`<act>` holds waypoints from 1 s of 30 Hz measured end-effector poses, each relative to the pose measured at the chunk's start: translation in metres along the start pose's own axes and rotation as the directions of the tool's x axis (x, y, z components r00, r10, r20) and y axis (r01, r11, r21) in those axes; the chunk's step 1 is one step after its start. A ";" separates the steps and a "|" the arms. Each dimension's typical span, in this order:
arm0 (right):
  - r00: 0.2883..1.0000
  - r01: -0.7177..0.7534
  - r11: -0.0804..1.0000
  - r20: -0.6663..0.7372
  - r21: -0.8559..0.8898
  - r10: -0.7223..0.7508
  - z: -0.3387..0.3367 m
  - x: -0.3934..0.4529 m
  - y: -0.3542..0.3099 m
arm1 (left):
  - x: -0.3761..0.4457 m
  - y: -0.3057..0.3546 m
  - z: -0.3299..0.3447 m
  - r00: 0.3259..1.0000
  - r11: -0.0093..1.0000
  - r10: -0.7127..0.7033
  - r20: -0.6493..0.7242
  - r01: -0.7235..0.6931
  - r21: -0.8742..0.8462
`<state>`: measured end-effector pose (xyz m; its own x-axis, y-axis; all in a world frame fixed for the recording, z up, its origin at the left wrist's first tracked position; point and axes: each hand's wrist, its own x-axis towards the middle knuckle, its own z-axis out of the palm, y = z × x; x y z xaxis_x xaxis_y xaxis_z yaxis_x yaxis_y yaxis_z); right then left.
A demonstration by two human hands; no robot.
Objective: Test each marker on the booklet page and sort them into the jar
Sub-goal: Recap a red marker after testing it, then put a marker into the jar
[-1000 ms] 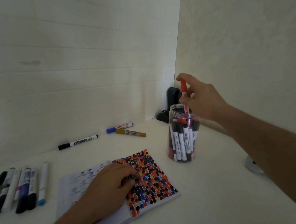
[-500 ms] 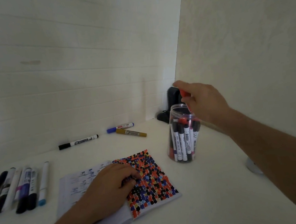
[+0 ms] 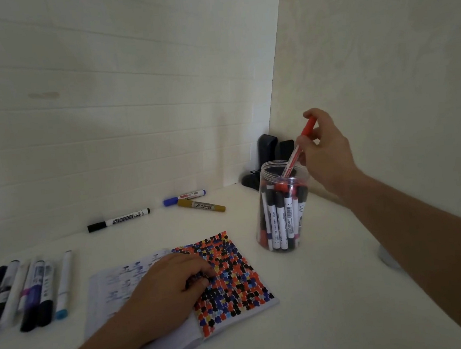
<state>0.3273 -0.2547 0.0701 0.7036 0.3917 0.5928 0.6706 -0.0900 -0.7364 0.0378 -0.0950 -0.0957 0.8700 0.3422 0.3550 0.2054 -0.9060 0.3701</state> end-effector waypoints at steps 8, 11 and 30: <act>0.974 0.102 0.991 0.212 -0.089 -0.081 -0.004 -0.008 -0.006 | 0.001 0.002 -0.001 1.000 1.000 0.019 -0.001 -0.019 0.000; 0.957 0.155 0.967 0.275 -0.203 -0.096 -0.004 -0.012 -0.008 | 0.000 0.003 -0.002 1.000 1.000 0.024 0.004 -0.024 0.001; 0.977 0.174 0.957 0.165 -0.231 -0.138 0.000 -0.020 -0.003 | 0.000 0.007 -0.004 1.000 1.000 0.009 0.019 -0.009 -0.002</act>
<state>0.3114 -0.2620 0.0603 0.5558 0.5462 0.6267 0.8188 -0.2292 -0.5263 0.0373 -0.1001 -0.0895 0.8800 0.3293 0.3422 0.1968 -0.9086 0.3684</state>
